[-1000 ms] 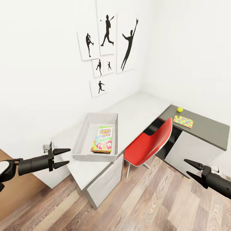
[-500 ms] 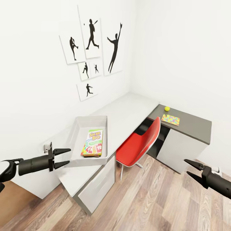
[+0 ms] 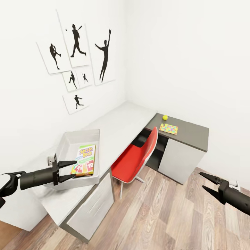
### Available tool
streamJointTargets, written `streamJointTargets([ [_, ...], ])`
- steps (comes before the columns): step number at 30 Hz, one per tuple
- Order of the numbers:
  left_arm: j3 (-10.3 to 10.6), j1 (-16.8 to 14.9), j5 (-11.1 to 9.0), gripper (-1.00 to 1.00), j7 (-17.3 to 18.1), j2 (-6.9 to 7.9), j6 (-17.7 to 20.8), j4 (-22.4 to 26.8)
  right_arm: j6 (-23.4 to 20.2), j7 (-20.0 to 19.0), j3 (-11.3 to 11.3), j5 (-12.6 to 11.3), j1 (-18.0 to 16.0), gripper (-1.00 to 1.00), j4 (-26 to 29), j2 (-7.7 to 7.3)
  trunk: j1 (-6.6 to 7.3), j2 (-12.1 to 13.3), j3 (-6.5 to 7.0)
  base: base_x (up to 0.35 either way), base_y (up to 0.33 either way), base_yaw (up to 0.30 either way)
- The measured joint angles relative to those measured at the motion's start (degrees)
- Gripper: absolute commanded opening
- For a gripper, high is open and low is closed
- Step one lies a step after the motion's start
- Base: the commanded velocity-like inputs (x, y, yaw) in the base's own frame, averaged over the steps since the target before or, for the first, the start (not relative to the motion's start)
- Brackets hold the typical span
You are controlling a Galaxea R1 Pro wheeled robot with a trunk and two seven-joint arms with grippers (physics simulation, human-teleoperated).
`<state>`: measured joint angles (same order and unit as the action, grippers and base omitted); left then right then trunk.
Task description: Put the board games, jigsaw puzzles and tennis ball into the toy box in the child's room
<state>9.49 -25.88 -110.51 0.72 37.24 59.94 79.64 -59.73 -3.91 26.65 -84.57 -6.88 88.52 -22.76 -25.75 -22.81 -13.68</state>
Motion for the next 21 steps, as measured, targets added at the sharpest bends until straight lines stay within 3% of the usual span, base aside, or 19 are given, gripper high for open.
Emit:
streamJointTargets([
  [21,0.02,0.00,0.00,1.00,0.00,-0.03,0.00,0.08,0.00,0.01,0.09,0.05,0.00,1.00,-0.65,0.00,0.00,0.00,1.45,0.001,-0.005,-0.210],
])
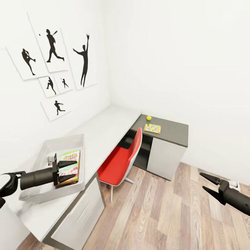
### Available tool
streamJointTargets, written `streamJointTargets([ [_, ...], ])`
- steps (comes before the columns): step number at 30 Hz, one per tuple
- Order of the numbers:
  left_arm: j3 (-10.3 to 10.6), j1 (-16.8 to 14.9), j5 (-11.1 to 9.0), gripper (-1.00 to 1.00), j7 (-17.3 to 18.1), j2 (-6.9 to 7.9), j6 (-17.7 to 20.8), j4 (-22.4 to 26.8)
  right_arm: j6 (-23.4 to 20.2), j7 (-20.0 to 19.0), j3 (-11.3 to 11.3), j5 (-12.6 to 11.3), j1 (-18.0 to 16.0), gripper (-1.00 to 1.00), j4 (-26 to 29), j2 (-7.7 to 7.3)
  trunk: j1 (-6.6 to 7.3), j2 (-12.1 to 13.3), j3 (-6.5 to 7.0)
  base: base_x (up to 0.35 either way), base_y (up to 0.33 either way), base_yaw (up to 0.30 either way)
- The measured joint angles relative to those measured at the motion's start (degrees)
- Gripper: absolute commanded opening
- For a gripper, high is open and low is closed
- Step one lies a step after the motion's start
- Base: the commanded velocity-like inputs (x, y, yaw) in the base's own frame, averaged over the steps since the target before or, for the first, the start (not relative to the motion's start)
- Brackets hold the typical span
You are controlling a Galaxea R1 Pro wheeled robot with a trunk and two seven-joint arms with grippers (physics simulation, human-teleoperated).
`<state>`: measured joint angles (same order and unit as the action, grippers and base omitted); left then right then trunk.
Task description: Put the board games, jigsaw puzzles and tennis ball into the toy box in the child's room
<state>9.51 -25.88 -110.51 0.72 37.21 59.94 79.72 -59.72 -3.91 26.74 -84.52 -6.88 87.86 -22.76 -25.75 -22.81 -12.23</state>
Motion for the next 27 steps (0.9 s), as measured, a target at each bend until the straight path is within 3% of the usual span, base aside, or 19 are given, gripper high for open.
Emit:
streamJointTargets([
  [15,0.03,0.00,0.00,1.00,0.00,0.00,0.00,0.00,0.00,-0.01,0.81,-0.01,0.00,1.00,-0.46,0.00,0.00,0.00,1.02,0.000,0.000,-0.202],
  [24,0.06,0.02,0.00,1.00,0.00,0.00,0.00,0.01,0.00,0.01,1.43,0.30,-0.01,1.00,-0.42,0.06,0.00,0.01,1.18,0.000,0.000,-0.044],
  [27,0.06,0.02,0.00,1.00,0.00,-0.02,0.00,0.01,0.00,0.02,1.55,1.97,-0.01,1.00,-0.41,0.08,0.00,0.01,1.19,0.000,0.000,-0.007],
])
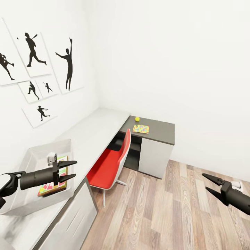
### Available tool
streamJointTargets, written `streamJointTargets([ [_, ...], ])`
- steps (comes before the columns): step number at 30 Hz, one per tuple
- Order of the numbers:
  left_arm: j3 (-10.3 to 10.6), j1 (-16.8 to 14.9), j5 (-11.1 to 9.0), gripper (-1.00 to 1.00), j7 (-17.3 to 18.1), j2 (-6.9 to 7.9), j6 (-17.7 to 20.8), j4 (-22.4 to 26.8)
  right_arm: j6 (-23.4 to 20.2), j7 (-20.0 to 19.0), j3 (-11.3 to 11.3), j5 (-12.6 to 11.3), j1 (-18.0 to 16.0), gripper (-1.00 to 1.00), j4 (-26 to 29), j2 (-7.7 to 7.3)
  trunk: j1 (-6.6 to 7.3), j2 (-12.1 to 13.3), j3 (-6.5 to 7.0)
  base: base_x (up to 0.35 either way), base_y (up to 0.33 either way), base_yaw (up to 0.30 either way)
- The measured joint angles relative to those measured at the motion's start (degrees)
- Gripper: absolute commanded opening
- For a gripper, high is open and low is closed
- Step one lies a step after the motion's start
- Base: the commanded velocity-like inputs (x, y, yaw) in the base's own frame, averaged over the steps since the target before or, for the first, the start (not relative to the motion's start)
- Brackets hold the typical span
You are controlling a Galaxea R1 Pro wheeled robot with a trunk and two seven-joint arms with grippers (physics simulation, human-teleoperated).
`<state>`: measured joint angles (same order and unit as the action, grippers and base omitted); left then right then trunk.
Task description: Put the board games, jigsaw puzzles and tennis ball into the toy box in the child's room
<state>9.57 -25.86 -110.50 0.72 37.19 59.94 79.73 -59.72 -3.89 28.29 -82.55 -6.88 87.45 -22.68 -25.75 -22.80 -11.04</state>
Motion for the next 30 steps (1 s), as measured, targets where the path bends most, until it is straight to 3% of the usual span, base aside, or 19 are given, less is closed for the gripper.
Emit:
streamJointTargets([
  [8,0.00,0.00,0.00,1.00,0.00,0.02,0.00,0.00,0.00,-0.09,0.68,2.57,0.00,1.00,0.00,0.04,0.00,0.00,0.01,0.000,0.000,-0.002],
  [21,-0.03,0.00,0.00,1.00,0.00,0.04,0.00,0.00,0.00,-0.22,1.24,2.79,-0.09,1.00,0.14,0.01,0.00,0.00,0.01,0.000,0.000,-0.002],
  [30,-0.08,-0.02,-0.01,1.00,0.08,0.15,0.00,0.01,0.01,-1.05,1.87,2.64,-0.08,1.00,0.03,0.07,0.00,0.00,0.34,0.000,0.000,-0.172],
])
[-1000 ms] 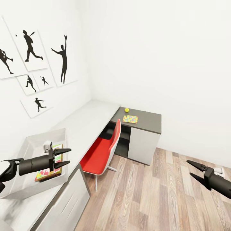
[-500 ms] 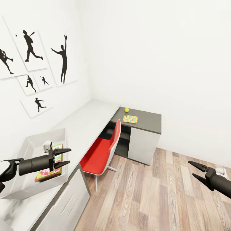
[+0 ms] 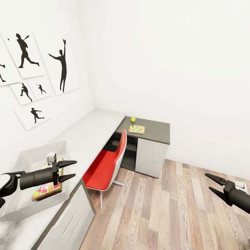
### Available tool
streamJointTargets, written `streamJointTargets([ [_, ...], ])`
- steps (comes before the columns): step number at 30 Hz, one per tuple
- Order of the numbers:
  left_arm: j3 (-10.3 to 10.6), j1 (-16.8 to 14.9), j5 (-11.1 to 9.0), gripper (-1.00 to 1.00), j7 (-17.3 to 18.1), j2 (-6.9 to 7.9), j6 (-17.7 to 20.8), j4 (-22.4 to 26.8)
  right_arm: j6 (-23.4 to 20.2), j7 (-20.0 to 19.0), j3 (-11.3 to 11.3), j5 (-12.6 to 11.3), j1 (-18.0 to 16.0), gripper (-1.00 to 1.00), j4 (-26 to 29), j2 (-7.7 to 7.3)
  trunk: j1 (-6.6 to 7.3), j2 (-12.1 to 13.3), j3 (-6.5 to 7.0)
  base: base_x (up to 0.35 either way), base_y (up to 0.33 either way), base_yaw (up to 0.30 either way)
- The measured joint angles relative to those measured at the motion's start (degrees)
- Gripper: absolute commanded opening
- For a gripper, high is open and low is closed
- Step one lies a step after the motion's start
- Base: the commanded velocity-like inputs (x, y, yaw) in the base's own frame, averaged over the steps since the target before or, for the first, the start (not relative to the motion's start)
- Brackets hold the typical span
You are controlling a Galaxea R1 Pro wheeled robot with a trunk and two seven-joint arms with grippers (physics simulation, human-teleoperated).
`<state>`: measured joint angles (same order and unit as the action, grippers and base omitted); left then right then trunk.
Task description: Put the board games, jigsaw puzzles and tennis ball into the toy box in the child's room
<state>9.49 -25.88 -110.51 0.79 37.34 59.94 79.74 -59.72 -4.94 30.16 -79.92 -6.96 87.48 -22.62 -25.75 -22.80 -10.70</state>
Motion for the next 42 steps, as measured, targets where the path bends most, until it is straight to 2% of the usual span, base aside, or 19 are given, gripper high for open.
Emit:
streamJointTargets([
  [27,-0.36,0.00,-0.05,1.00,0.16,0.31,0.00,0.59,0.00,-0.98,2.65,-0.04,0.07,1.00,-3.07,0.20,0.00,0.00,1.41,0.000,0.000,-0.246],
  [42,-0.01,0.00,-0.05,1.00,0.16,0.31,0.00,1.37,0.00,-1.05,2.99,-0.05,0.09,1.00,-3.22,0.20,-0.01,0.01,2.27,-0.030,0.000,-0.248],
])
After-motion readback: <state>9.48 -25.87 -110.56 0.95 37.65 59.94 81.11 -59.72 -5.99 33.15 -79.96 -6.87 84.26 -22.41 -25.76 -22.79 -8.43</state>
